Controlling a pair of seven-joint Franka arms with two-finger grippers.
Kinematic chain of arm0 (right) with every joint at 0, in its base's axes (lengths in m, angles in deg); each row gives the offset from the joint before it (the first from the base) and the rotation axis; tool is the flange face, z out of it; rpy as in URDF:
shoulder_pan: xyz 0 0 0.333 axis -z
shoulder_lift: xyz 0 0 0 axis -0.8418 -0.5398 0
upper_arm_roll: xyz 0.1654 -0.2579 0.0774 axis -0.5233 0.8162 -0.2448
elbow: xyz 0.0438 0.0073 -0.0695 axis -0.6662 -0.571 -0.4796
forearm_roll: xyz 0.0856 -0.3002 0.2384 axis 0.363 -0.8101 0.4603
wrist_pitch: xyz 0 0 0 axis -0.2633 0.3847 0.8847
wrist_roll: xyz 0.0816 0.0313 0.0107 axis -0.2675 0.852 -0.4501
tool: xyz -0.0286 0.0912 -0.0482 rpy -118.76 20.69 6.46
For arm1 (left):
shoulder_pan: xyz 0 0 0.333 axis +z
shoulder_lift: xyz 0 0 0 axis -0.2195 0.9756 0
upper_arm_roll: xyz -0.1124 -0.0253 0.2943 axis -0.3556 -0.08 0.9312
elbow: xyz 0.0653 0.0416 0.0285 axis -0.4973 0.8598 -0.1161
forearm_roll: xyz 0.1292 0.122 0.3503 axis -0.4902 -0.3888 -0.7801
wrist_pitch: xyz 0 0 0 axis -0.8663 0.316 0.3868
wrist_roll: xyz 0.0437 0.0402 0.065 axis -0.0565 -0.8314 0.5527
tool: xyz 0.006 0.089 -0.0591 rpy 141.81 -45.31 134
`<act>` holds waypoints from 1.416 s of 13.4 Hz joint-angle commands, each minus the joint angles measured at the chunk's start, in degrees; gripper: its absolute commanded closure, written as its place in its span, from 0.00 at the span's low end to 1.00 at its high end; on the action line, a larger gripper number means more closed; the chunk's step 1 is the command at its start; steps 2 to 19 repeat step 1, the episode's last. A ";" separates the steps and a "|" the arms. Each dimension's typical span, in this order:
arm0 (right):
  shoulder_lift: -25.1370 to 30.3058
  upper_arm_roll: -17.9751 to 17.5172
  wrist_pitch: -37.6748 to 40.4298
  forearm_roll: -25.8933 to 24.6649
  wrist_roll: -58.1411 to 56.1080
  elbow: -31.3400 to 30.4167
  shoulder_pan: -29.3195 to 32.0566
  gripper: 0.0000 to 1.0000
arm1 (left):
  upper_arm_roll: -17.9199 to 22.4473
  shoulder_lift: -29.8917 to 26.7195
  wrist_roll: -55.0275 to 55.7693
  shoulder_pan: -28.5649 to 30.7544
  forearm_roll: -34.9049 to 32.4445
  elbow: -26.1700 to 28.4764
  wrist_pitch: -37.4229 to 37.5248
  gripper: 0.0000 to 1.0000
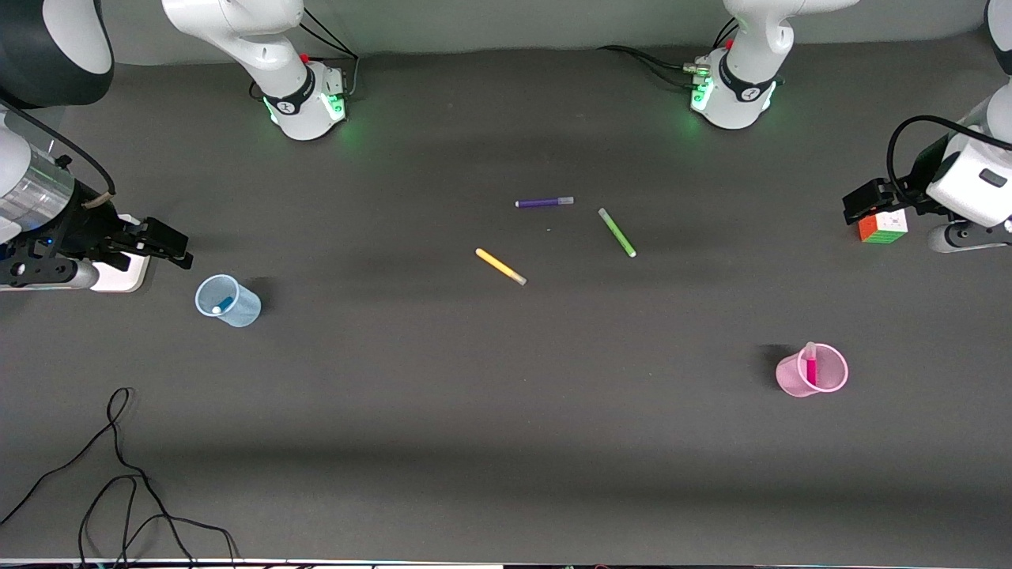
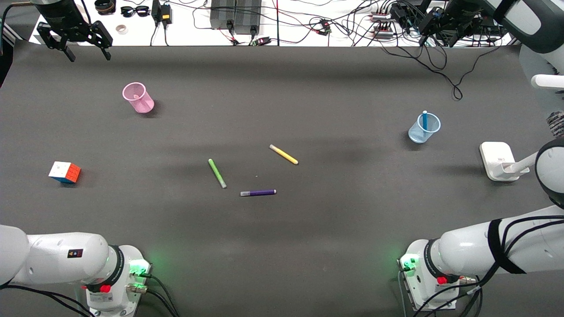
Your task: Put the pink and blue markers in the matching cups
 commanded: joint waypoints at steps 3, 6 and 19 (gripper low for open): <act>-1.08 -0.38 1.01 -0.58 1.29 1.89 -0.33 0.00 | -0.24 -0.49 0.54 -0.01 -0.69 -0.67 -0.09 0.01; -1.08 -0.38 1.01 -0.58 1.29 1.89 -0.33 0.00 | -0.24 -0.49 0.54 -0.01 -0.69 -0.67 -0.09 0.01; -1.08 -0.38 1.01 -0.58 1.29 1.89 -0.33 0.00 | -0.24 -0.49 0.54 -0.01 -0.69 -0.67 -0.09 0.01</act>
